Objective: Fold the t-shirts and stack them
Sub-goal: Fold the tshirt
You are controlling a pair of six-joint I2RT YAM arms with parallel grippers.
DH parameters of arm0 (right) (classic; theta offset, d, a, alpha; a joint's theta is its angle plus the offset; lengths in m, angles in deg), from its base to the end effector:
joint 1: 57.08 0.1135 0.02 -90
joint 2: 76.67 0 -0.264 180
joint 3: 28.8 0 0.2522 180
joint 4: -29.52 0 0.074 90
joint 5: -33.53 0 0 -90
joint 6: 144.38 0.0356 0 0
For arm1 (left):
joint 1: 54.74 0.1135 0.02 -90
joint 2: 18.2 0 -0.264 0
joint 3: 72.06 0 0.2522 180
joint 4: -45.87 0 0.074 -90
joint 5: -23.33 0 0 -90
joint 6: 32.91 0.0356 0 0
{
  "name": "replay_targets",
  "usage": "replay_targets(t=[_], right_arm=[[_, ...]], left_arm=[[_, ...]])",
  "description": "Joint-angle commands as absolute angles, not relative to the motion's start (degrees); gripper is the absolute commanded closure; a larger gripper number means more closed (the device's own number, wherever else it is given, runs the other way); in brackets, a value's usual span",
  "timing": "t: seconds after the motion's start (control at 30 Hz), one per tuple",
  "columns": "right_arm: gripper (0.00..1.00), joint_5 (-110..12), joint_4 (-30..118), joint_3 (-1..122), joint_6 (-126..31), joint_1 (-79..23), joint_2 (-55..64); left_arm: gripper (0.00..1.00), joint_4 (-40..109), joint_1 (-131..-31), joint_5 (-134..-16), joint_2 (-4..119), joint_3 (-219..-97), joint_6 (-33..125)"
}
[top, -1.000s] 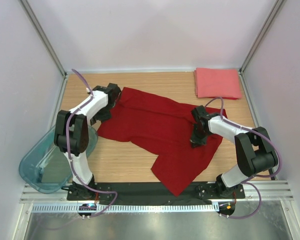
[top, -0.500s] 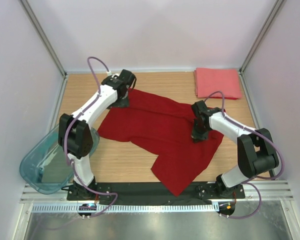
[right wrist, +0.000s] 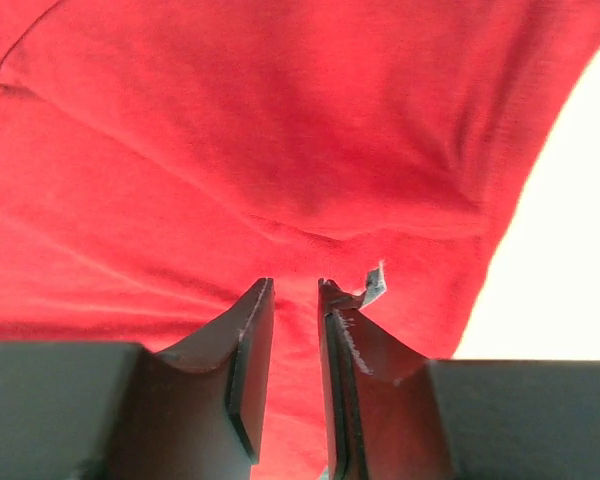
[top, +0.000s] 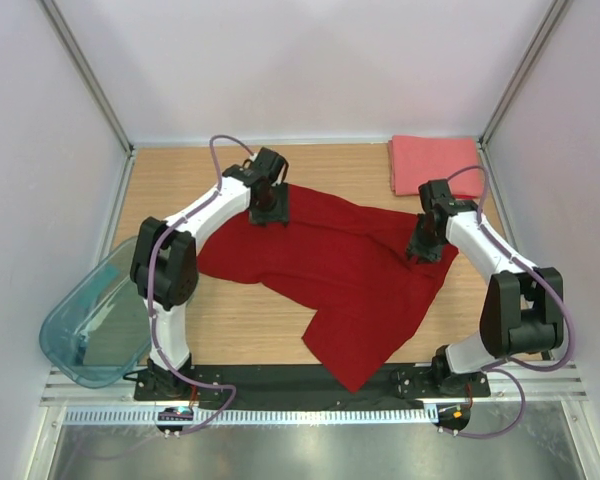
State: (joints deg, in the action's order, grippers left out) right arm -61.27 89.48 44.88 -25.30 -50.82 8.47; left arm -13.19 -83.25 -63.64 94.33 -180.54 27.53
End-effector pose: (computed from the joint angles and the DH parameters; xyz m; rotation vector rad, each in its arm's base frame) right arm 0.2783 0.0275 0.2227 0.5742 2.7481 0.0273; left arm 0.3720 -0.1999 0.2418 -0.0417 2.6948 -0.2504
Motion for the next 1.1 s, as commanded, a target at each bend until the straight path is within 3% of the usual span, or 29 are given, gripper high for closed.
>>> replay_targets(t=[0.0,0.17,0.33,0.63,1.07], right_arm=[[0.7,-57.18,85.13,44.54,-26.7,-50.41,10.51],[0.88,-56.21,82.14,44.46,-26.16,-46.38,8.06],[0.87,-57.8,80.56,44.9,-27.04,-42.85,8.92],[0.79,-61.92,78.01,50.61,-28.71,-42.93,20.87],[0.79,-67.1,78.97,56.41,-29.77,-42.93,27.47]], left_arm=[[0.45,-7.8,-84.1,-70.01,91.68,-175.22,27.3],[0.46,-6.74,-84.27,-70.45,89.12,-169.33,28.17],[0.46,-7.36,-84.18,-70.71,87.28,-166.95,29.49],[0.46,-8.5,-84.18,-71.15,87.71,-166.68,30.9],[0.46,-9.99,-84.1,-68.34,86.57,-165.36,33.36]])
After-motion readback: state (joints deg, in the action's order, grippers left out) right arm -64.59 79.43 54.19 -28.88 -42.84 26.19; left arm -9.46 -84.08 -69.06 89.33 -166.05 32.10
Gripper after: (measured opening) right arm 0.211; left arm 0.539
